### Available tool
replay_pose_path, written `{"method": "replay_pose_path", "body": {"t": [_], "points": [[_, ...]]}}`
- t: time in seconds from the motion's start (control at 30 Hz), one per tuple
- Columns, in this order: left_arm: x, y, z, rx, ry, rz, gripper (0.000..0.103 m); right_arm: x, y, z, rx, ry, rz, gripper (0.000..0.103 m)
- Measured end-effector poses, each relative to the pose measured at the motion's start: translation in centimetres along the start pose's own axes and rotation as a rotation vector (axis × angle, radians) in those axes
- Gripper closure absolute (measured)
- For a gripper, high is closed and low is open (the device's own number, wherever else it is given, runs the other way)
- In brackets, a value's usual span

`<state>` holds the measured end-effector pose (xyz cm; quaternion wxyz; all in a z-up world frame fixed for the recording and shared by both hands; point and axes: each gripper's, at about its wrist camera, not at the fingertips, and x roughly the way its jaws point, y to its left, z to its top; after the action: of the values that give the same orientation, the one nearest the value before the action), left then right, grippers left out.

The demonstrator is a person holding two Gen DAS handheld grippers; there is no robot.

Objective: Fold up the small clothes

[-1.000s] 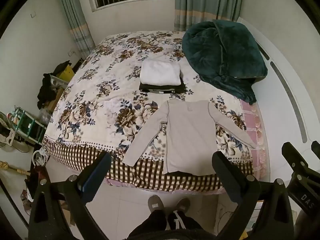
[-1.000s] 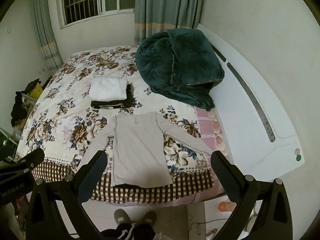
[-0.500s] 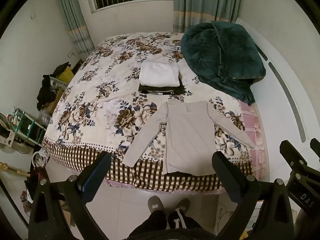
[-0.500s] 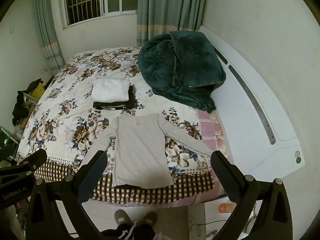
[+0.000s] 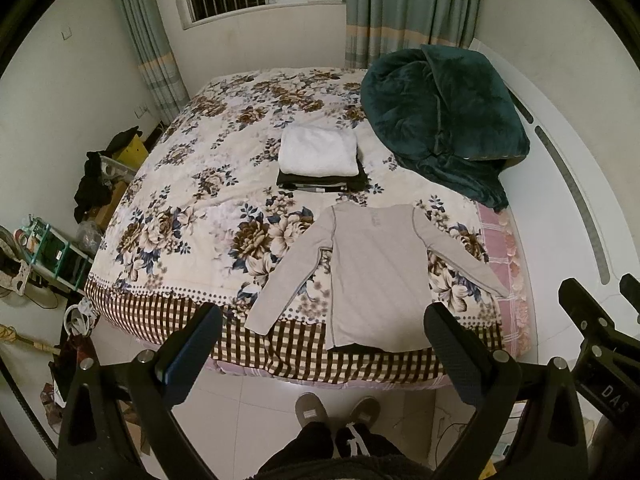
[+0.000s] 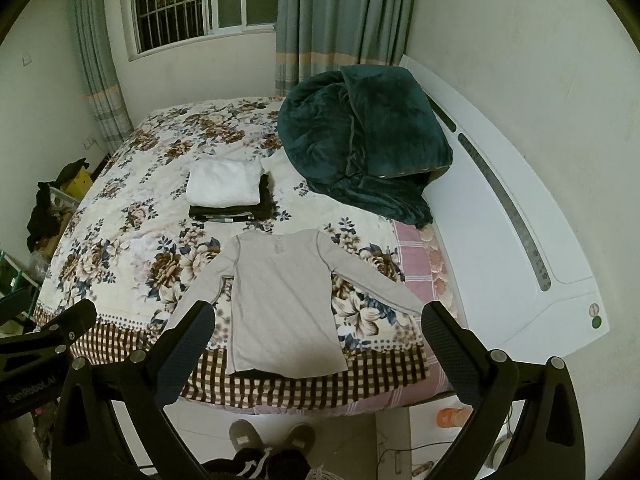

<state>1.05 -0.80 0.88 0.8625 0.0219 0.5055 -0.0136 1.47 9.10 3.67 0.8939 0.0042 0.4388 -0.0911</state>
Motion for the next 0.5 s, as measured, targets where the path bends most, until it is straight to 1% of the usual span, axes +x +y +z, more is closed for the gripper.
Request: {"method": "replay_pose_path", "body": {"t": [0.43,0.5], "points": [[-0.5,-0.6,0.6,-0.001,-0.006,0.001,0.0,-0.1,-0.2,0.0,-0.001,-0.006,0.002,0.0],[-1.1,-1.0,0.7,-0.001,-0.006,-0.001,0.0,0.0,-0.3,-0.1,0.0,-0.006,0.003,0.0]]}}
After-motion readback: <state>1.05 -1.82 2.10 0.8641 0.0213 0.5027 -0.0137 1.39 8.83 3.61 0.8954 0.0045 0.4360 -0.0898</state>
